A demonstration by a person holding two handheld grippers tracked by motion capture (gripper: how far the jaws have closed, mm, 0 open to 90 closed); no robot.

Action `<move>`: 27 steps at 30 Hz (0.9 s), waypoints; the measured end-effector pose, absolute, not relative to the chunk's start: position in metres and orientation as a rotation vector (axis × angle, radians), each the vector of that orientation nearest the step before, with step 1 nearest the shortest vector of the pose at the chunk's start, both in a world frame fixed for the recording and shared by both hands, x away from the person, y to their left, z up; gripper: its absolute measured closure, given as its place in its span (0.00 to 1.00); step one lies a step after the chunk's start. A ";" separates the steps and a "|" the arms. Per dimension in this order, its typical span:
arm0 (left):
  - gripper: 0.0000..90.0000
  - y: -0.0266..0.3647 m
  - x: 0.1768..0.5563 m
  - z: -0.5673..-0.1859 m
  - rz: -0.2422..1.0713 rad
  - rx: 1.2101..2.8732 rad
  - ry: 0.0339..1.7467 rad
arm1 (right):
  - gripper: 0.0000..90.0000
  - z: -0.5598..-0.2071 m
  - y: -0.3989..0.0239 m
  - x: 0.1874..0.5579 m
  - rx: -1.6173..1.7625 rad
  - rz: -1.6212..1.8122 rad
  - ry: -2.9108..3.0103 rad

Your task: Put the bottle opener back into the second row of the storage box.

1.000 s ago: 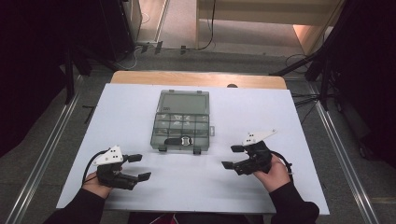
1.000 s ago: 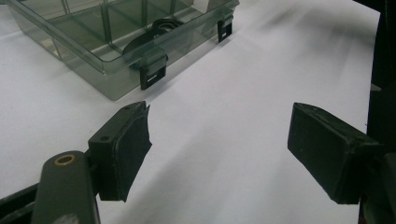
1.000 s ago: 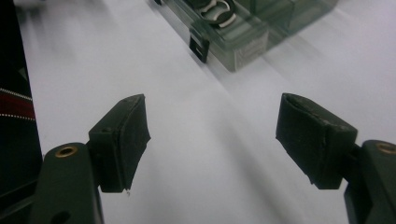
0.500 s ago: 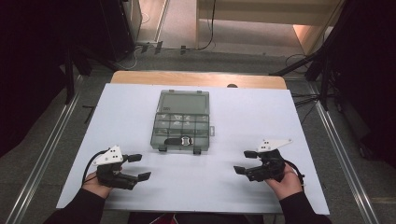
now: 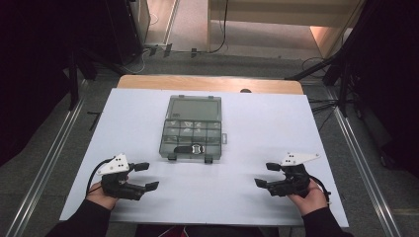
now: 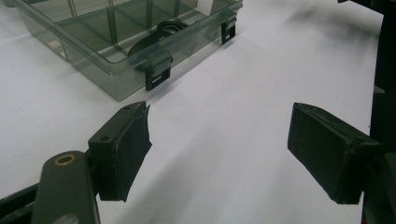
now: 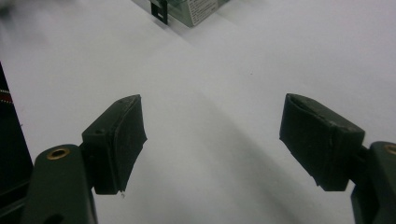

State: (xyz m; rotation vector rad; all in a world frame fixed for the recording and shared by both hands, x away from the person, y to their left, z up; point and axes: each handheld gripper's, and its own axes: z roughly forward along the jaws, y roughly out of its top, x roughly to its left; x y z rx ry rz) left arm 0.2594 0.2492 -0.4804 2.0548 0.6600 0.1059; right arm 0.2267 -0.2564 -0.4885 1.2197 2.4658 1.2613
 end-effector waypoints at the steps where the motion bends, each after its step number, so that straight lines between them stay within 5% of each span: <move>1: 0.23 0.249 0.259 -0.480 0.107 2.055 0.661 | 0.27 -0.488 -0.256 0.227 1.220 1.261 2.466; 27: 0.23 0.249 0.260 -0.481 0.103 2.055 0.664 | 0.26 -0.495 -0.259 0.230 1.283 1.229 2.461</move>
